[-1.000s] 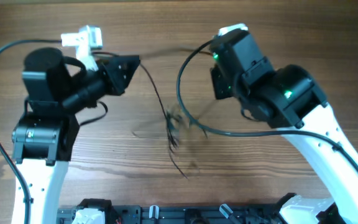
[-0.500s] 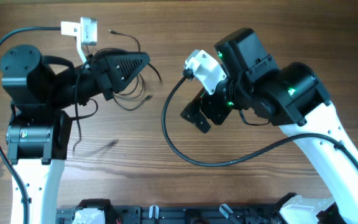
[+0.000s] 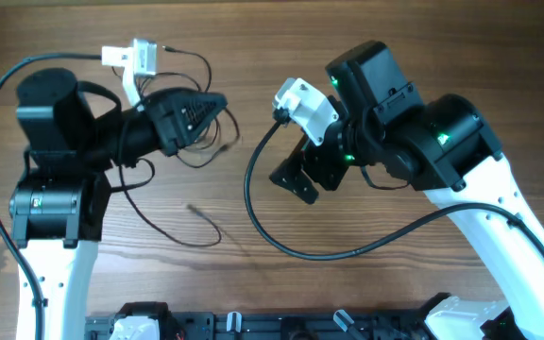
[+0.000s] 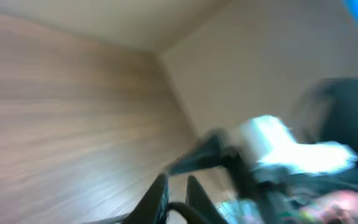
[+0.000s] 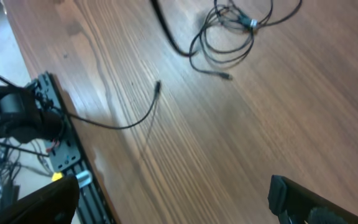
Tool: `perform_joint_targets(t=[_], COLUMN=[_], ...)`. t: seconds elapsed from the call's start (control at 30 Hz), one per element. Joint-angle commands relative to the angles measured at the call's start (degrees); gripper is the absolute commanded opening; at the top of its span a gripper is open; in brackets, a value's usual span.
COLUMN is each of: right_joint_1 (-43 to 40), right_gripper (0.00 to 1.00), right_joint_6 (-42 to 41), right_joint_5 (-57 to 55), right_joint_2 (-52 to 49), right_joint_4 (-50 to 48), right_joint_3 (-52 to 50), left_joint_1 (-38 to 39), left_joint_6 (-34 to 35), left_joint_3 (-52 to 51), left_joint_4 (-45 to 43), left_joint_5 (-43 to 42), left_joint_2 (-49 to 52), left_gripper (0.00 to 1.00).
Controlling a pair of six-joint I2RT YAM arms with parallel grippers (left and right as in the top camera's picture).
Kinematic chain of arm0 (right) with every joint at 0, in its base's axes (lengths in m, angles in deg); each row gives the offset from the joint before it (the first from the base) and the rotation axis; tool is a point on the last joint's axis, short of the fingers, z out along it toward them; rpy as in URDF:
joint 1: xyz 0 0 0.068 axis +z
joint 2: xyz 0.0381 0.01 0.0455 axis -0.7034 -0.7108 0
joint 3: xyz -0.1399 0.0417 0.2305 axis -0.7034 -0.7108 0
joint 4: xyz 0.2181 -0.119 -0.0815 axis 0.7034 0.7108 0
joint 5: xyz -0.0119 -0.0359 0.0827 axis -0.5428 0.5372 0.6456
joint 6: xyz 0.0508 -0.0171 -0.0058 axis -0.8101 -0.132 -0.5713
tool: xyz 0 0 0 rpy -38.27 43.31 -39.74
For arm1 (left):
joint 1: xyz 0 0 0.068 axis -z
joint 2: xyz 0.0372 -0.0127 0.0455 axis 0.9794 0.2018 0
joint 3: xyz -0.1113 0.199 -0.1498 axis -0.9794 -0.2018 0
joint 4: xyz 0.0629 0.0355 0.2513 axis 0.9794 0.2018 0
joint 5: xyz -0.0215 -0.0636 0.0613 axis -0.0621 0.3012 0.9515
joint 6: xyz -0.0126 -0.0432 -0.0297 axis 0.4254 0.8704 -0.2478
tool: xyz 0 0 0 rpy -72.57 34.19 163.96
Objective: Untangle cables
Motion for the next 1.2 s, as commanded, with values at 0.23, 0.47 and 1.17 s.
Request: perform_joint_targets(t=[0.23,0.47,1.17], right_joint_1=[0.13,0.13,2.99], right_gripper=[0.99,1.00,1.00], right_joint_6=[-0.57,-1.25,-7.21], right_joint_5=[1.60,1.62,17.66], right_joint_2=[0.59,-0.68,-5.95], right_joint_4=[-2.01,-1.99,-2.21], right_joint_3=[0.20,0.20,0.20], left_joint_1=[0.85,0.87,0.79], left_joint_6=[-7.87,-7.19,-5.60], left_joint_3=[0.24,0.24,0.24], left_joint_4=[20.96,30.27,37.73], left_joint_5=[55.93,56.65,61.07], left_joint_2=[13.66,22.25,23.54], left_gripper=[0.07,0.11,0.71])
